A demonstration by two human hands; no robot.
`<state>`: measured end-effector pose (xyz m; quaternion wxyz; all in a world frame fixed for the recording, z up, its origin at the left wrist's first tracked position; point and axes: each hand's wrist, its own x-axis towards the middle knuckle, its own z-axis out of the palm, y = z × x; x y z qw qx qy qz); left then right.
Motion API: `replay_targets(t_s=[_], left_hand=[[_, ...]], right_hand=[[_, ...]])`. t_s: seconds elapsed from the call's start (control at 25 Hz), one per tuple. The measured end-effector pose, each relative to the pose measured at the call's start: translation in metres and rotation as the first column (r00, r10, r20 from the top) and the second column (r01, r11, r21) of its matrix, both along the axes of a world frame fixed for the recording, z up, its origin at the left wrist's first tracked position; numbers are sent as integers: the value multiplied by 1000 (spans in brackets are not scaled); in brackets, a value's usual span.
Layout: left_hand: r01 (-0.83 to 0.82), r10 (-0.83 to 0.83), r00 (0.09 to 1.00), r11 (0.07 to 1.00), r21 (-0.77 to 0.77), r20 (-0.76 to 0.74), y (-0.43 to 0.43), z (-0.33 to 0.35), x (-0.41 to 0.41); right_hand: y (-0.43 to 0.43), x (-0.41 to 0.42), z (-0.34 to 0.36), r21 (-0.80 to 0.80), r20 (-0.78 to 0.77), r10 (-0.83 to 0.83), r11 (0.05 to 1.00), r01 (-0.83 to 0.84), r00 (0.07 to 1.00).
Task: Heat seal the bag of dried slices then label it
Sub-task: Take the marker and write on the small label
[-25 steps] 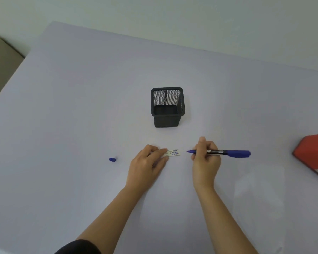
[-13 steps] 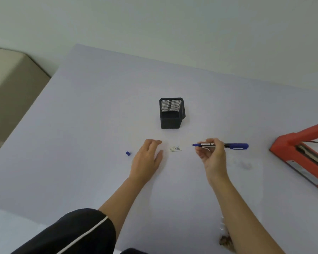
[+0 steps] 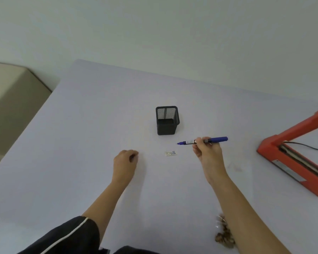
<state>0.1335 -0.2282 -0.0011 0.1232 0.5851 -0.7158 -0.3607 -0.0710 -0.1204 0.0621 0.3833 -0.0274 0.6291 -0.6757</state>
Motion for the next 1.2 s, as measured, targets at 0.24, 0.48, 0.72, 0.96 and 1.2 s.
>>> replay_targets(t_s=[0.24, 0.48, 0.72, 0.96, 1.2], left_hand=[[35, 432, 662, 798, 601, -612, 18, 76, -42], [87, 401, 662, 798, 596, -633, 23, 91, -47], [126, 306, 698, 838, 532, -647, 23, 97, -48], [121, 239, 730, 876, 466, -640, 24, 99, -53], [79, 382, 670, 816, 573, -637, 25, 100, -62]], right_hand=[[-3, 9, 26, -69, -14, 13, 997, -14, 1000], [-4, 14, 34, -38, -61, 33, 999, -35, 998], [-4, 20, 39, -47, -69, 80, 995, -83, 994], [-5, 21, 40, -83, -77, 154, 984, -160, 985], [-13, 17, 39, -83, -184, 162, 980, -180, 969]])
